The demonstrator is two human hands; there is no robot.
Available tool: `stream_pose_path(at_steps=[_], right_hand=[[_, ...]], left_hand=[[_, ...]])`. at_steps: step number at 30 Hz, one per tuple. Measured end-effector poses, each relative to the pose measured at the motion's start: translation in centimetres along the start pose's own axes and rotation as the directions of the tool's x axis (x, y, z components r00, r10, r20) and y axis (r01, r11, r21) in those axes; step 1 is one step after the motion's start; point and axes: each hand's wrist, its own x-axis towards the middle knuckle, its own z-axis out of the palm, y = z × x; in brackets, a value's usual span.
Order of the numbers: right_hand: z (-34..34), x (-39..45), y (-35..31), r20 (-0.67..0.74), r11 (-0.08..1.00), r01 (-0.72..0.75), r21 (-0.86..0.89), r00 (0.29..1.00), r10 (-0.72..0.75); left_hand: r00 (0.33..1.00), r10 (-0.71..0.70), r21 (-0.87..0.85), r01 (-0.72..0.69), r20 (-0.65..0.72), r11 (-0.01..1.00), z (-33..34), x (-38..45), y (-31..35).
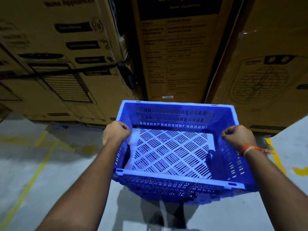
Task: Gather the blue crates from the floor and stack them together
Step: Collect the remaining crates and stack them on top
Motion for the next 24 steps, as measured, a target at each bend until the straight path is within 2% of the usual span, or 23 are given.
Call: stream_pose_path(at_steps=[8, 24], right_hand=[[-0.5, 0.2, -0.5, 0.006, 0.999, -0.005, -0.038, 1.0, 0.005], [-0.2, -0.7, -0.5, -0.018, 0.995, -0.013, -0.094, 1.0, 0.011]], left_hand=[[1.0, 0.008, -0.035, -0.008, -0.002, 0.999, 0.2, -1.0, -0.5], [0.995, 0.054, -0.087, -0.047, 0.086, 0.995, -1.2, -1.6, -0.6]])
